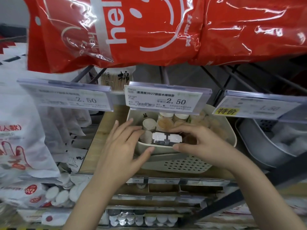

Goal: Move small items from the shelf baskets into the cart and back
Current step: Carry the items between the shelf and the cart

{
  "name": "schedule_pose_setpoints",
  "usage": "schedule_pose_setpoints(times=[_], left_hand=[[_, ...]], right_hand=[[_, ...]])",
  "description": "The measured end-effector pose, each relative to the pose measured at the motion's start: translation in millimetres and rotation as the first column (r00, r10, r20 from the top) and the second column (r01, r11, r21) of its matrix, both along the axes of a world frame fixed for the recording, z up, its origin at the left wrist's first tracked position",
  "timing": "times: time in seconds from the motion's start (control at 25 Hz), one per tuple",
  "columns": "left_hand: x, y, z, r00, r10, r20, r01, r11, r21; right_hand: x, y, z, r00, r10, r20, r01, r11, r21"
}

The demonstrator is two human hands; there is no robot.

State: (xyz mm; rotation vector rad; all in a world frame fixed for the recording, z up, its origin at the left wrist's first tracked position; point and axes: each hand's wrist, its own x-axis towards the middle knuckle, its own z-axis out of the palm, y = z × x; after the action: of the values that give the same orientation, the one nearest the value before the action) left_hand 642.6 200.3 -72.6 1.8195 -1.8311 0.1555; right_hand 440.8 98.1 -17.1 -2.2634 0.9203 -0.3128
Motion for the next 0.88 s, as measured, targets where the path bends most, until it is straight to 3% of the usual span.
schedule_pose_setpoints(times=[0.2,0.48,0.56,0.68,0.76,0.88], left_hand=[[-0.4,-11.4,14.1,0.998,-0.057,0.012,0.056,0.997,0.058],[9.5,-18.1,21.6,0.963,-0.073,-0.259,0.086,0.995,0.041],[13.8,-18.6,24.1,0.961,-0.045,-0.272,0.057,0.998,0.036],[17.8,-21.4,26.1,0.990,-0.034,-0.137,0.042,0.998,0.056],[14.5,-24.1,29.9,0.991,-0.038,-0.127,0.054,0.990,0.127],[6.2,-31.4,34.8,0.969,-0.045,-0.245,0.107,0.963,0.247]], right_hand=[[14.5,-4.0,3.2,0.998,0.042,0.044,-0.045,0.997,0.055],[14.1,-7.9,-1.1,0.993,0.043,0.113,-0.052,0.996,0.073],[9.0,-10.5,-2.2,0.999,0.052,0.006,-0.052,0.998,0.016],[0.5,-14.1,-6.0,0.977,0.012,-0.212,-0.036,0.993,-0.111],[-2.3,-13.1,-8.7,0.974,-0.027,-0.226,-0.012,0.985,-0.170],[-6.0,-11.5,-12.8,0.985,-0.051,-0.164,0.016,0.977,-0.210]])
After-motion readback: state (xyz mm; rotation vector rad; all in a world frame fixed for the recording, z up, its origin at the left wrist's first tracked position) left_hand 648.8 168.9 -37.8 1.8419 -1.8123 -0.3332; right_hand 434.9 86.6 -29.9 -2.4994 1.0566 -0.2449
